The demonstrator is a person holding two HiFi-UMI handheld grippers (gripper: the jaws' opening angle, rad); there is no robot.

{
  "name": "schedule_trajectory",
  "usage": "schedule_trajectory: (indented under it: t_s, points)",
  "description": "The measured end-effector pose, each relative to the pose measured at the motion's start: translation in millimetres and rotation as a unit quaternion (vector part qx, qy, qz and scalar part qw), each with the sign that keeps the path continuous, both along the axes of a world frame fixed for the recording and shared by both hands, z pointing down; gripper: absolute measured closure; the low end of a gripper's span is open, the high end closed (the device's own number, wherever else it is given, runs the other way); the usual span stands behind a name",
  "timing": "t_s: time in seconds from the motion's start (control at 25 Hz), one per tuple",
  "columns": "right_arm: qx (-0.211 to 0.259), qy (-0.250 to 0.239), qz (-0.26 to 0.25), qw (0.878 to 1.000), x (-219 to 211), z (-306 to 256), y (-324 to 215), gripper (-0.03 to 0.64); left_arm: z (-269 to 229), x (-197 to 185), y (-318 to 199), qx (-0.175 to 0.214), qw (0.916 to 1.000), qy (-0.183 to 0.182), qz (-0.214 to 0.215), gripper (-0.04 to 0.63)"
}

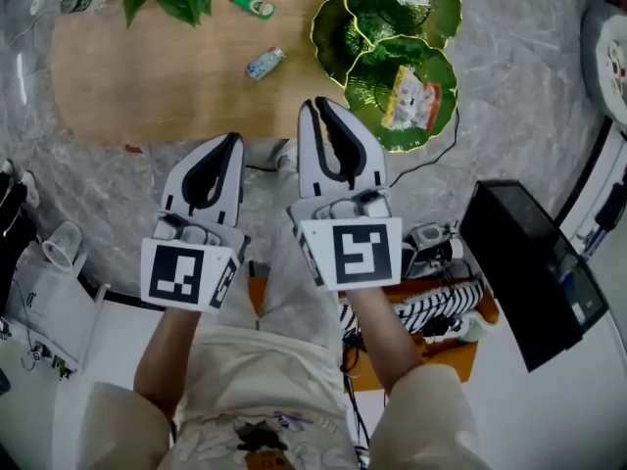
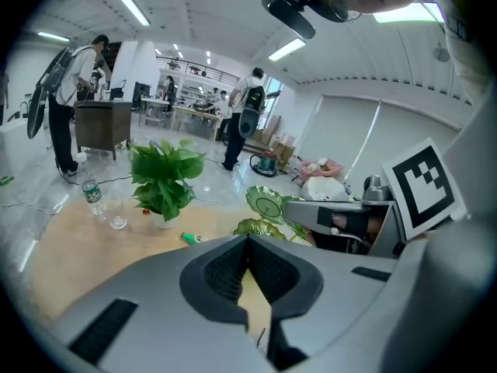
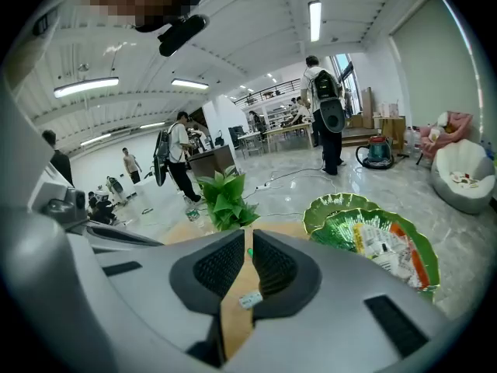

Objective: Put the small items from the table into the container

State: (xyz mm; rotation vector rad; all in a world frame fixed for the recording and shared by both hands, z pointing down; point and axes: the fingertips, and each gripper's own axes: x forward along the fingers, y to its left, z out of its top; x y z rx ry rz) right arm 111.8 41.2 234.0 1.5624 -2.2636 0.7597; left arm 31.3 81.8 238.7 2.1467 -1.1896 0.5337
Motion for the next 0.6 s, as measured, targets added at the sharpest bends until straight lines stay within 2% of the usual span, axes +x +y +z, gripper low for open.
schedule_trajectory:
  t_s: [0.6]
  points:
    - [-0.032, 0.003, -0.03, 0.999, -51, 36, -2, 0.58, 29, -48, -6, -0.022, 0.9995, -0.001, -0.022, 0.586]
